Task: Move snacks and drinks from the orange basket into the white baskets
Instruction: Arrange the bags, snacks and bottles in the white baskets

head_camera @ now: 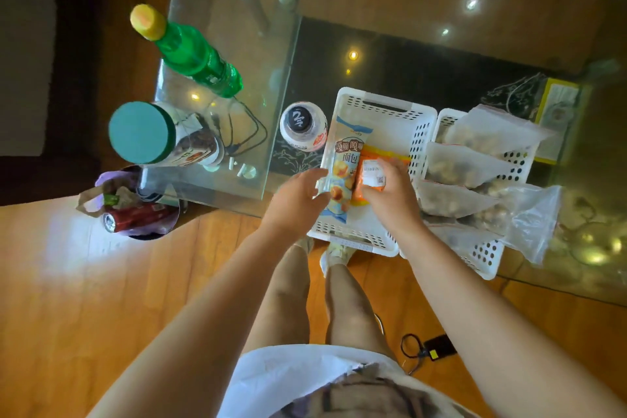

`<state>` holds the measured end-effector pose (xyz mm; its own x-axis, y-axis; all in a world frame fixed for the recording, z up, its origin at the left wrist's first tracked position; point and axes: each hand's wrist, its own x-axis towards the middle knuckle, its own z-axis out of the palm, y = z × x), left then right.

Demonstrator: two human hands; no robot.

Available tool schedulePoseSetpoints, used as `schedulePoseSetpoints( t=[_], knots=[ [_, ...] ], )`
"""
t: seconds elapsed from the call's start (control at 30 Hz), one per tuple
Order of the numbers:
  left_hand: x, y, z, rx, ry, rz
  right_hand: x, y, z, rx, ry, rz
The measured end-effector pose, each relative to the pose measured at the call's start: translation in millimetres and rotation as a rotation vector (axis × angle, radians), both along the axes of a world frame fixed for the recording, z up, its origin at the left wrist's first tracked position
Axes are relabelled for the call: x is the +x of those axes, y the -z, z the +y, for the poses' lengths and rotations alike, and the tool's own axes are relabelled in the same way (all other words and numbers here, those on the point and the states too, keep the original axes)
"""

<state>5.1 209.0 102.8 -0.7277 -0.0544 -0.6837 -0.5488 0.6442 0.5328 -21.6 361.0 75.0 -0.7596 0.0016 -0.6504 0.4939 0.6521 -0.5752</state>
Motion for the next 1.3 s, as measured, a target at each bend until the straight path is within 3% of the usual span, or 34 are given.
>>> schedulePoseSetpoints(
  t=[0.17, 0.27, 0.33, 0.43, 0.57, 0.73, 1.13, 1.3],
  knots=[
    [10.2, -28.2, -64.0, -0.041, -0.45, 0.349, -19.0, -46.5, -37.0, -0.14, -0.042, 0.23],
    [7.0, -30.3, -109.2, -0.156, -0.552, 0.554, -33.4, -58.3, -62.5, -0.13, -0.143, 0.351],
    [-0.5, -26.7, -139.8, -0.275, -0.559, 0.57, -40.0, -59.8, -77.3, -0.1, -0.211, 0.36],
    [-15.4, -14.0, -182.8, -0.395, -0.564, 0.488, -41.2, -57.3, -95.6, -0.041, -0.251, 0.297],
    [-31.4, 6.6, -226.4, -0.336, -0.75, 0.199, -38.3, -55.5, -111.6, 0.066, -0.184, 0.317],
    [-20.5, 21.6, -252.9, 0.26, -1.077, -0.172, -42.9, -54.7, -118.2, 0.134, -0.136, 0.286],
    [-21.0, 29.8, -175.0, 0.299, -0.467, -0.273, -60.1, -52.6, -124.6, 0.161, -0.06, 0.28],
    [-18.8, 28.2, -143.1, 0.264, -0.367, -0.288, -65.1, -53.1, -123.0, 0.149, -0.066, 0.301]
  ],
)
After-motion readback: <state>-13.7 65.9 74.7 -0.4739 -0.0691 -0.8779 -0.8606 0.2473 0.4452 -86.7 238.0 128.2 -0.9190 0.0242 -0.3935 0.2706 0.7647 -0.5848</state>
